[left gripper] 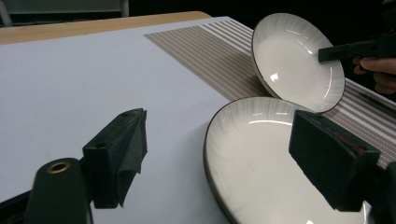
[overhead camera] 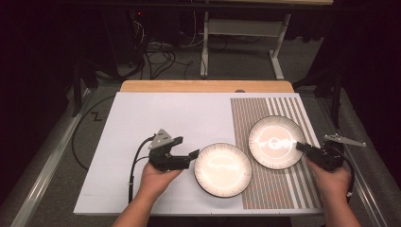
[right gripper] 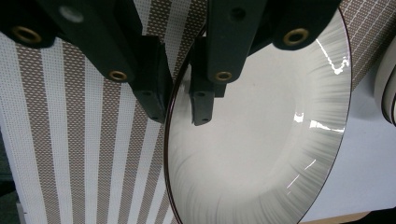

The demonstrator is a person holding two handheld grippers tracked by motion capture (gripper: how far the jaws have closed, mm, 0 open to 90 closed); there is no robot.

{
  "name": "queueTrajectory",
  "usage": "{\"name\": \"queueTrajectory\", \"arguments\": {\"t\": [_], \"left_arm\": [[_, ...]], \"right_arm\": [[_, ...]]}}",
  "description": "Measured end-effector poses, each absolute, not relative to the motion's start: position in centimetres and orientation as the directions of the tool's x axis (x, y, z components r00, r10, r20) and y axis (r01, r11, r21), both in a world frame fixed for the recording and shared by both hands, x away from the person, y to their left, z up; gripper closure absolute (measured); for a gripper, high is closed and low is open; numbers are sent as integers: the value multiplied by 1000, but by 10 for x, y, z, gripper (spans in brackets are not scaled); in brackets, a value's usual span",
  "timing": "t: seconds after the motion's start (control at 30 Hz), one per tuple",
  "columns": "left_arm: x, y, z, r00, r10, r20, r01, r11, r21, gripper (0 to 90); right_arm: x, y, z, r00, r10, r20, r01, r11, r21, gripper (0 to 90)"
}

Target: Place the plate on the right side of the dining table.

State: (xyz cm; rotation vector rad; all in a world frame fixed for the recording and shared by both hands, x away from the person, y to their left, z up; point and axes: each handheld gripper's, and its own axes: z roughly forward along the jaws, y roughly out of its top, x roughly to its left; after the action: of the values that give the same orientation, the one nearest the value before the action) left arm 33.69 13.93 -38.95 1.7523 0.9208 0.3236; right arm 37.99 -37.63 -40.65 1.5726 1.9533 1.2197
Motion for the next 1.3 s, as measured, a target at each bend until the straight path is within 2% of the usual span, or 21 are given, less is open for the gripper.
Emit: {"name": "queueTrajectory", "arguments": {"t": [0.23,0.4,0.6,1.0,1.3], "left_arm": [[314,175,-401,628,755,-186,410,-118,904,123],[304,196,-405,609,774,-172,363,-79,929,123],[304,202,-410,565,804,-188,382,-52,923,4],[303,218,-410,562,810,-167,356,-56,933,2],[307,222,-416,546,815,-193,374,-31,927,7]], "right_arm": [[381,-377,-408,-310,920,241,625,7,780,803],[381,-377,-408,-306,921,240,628,6,778,802],[383,-377,-410,-285,924,254,644,-11,765,793],[386,-379,-414,-261,926,273,667,-32,745,781],[389,-380,-417,-247,928,279,674,-42,738,776]]}}
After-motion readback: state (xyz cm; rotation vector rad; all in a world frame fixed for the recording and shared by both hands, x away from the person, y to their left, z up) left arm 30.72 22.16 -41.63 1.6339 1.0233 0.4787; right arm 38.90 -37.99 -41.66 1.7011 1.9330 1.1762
